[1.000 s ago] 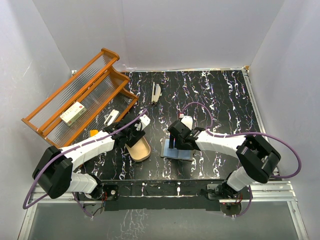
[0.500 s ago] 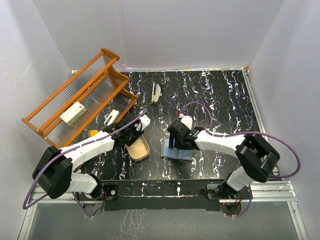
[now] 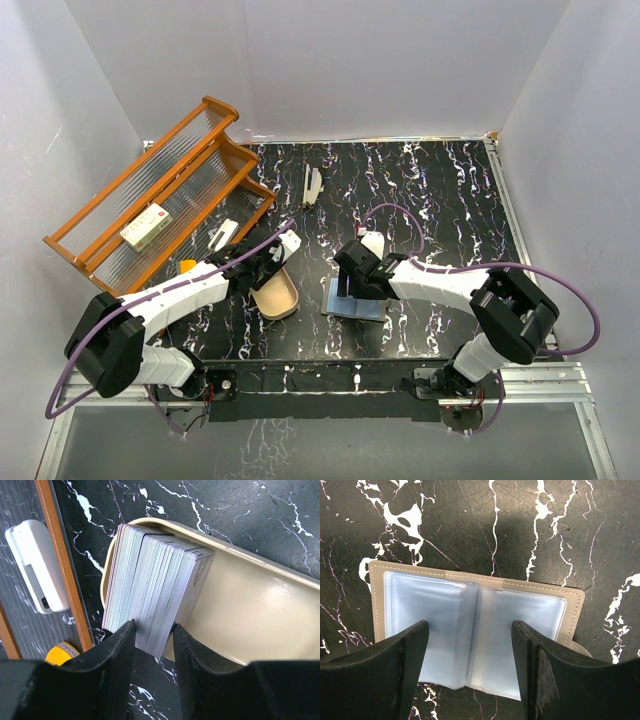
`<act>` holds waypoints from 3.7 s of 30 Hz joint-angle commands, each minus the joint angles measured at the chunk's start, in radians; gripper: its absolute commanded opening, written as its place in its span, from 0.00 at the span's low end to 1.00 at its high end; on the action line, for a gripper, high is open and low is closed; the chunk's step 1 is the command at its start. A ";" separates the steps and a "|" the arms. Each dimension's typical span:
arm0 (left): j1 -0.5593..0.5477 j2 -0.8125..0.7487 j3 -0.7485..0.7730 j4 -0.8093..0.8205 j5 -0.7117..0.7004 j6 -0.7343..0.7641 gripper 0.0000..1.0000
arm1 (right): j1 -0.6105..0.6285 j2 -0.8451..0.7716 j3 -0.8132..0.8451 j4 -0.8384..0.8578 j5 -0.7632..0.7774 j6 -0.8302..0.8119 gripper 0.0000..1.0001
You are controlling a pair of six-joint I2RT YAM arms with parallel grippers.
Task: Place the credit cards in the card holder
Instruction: Adjust the storage box at the center of the board.
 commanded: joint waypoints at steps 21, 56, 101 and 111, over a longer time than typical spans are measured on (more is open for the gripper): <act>0.000 0.057 0.046 -0.028 -0.043 0.049 0.46 | -0.006 0.041 -0.045 0.034 -0.041 0.020 0.66; 0.000 -0.104 0.119 -0.348 -0.159 -0.789 0.53 | -0.006 -0.004 -0.030 0.028 -0.068 0.020 0.66; 0.003 -0.035 -0.076 0.039 0.166 -0.659 0.16 | -0.006 -0.135 -0.072 0.082 -0.143 -0.107 0.66; 0.003 0.045 0.027 0.051 0.087 -0.544 0.13 | -0.006 -0.152 -0.125 0.115 -0.173 -0.095 0.65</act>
